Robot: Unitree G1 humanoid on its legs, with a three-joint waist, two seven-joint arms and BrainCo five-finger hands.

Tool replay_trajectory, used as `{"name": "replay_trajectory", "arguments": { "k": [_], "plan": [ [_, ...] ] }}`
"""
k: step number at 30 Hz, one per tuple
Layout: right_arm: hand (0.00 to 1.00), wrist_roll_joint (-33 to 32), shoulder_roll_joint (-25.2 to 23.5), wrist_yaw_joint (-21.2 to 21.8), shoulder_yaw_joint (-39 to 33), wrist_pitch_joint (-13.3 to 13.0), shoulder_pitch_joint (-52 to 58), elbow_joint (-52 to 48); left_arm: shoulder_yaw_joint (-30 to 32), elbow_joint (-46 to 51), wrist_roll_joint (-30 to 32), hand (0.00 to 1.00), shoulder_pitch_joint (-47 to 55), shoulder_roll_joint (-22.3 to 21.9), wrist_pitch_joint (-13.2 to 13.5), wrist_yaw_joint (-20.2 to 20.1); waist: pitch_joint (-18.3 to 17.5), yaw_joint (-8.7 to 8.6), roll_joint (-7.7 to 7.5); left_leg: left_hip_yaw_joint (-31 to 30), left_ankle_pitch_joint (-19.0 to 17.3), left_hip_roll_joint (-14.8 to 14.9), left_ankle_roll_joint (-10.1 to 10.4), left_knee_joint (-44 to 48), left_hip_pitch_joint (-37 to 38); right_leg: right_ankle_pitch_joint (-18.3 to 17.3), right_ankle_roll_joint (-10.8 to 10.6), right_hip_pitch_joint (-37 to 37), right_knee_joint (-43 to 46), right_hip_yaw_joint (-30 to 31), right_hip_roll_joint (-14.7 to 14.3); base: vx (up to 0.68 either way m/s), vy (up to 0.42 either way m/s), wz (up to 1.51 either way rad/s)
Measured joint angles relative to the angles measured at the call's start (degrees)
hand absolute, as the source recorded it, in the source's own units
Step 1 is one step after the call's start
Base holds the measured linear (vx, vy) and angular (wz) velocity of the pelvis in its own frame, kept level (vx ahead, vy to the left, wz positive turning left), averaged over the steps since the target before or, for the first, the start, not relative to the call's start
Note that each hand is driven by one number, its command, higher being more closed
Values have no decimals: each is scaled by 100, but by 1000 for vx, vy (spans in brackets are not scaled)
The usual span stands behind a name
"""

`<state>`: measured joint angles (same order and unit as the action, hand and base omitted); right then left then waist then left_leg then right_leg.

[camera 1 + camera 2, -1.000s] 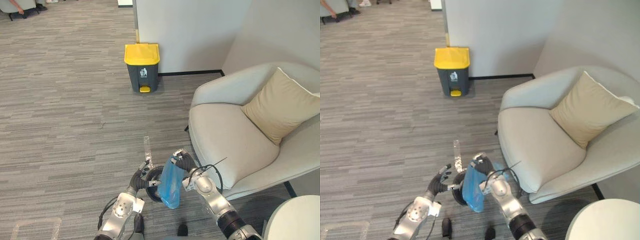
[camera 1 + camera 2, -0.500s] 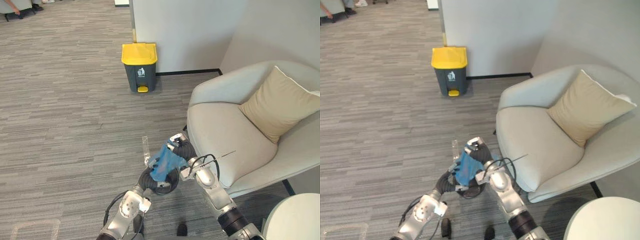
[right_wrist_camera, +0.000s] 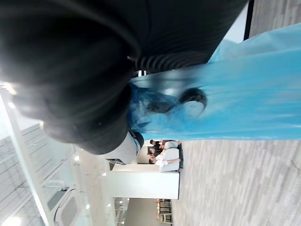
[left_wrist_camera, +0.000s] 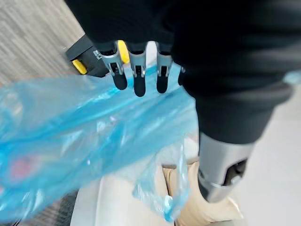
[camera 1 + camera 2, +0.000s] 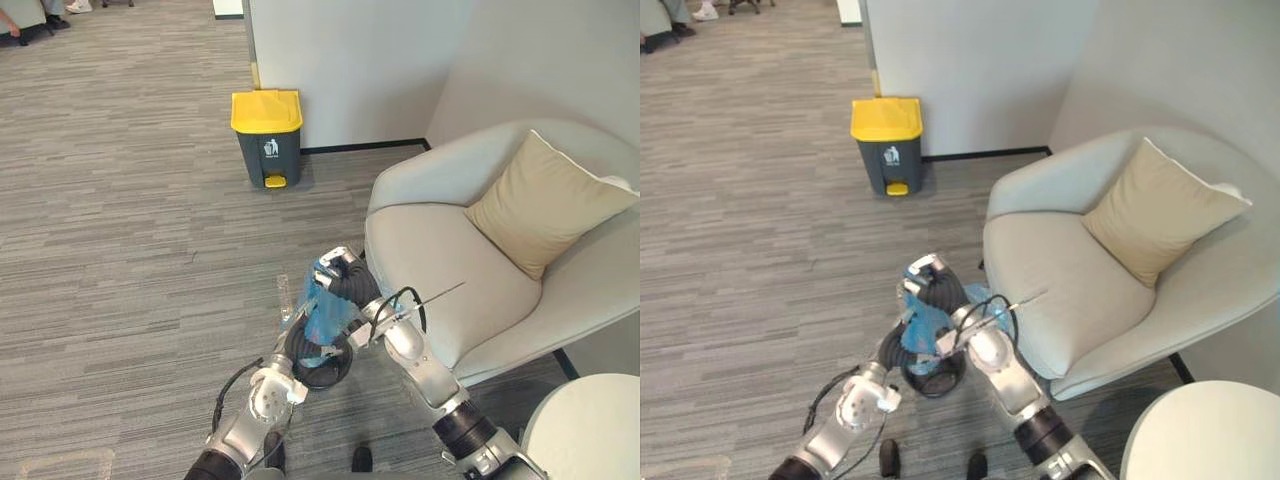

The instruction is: Gather rubbish on tea table into small bin, then transfer packed bag to large trash can.

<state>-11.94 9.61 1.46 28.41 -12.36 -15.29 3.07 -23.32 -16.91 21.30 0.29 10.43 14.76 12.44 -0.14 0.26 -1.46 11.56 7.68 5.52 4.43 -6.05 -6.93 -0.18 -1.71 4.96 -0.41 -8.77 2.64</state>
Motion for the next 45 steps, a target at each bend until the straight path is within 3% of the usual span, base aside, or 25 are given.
{"name": "replay_trajectory", "arguments": {
  "k": [9,15,21,33,45],
  "plan": [
    [100,277,-11,-56,106,-7,-59,9,43,613,-197,0,309,-1,4,-69,-105,7,-53,-8,13,2,-4,-7,0,11,-3,-4,0,-2,0,0,0,0],
    [100,492,-9,-156,77,-7,-58,12,40,969,-626,0,471,-1,27,-396,-170,7,-55,-11,22,3,-9,-28,5,13,-5,-6,8,-4,1,0,0,0],
    [100,525,-32,-159,-151,-8,-41,12,80,1227,-631,0,512,1,95,-392,-176,12,-63,-10,27,4,-10,-28,12,15,-6,-10,13,0,1,0,0,0],
    [100,583,-57,-150,-362,-9,198,40,768,1789,-559,0,745,-5,116,-370,-179,16,-65,-4,27,-83,-12,-31,130,-44,-72,-87,25,-16,30,-2,3,1],
    [100,507,-89,-83,-383,-8,231,233,1084,1815,-560,0,743,-114,114,-365,-183,23,-60,-21,31,-90,-16,-31,134,-27,-48,-96,25,-30,35,0,0,0]
  ]
}}
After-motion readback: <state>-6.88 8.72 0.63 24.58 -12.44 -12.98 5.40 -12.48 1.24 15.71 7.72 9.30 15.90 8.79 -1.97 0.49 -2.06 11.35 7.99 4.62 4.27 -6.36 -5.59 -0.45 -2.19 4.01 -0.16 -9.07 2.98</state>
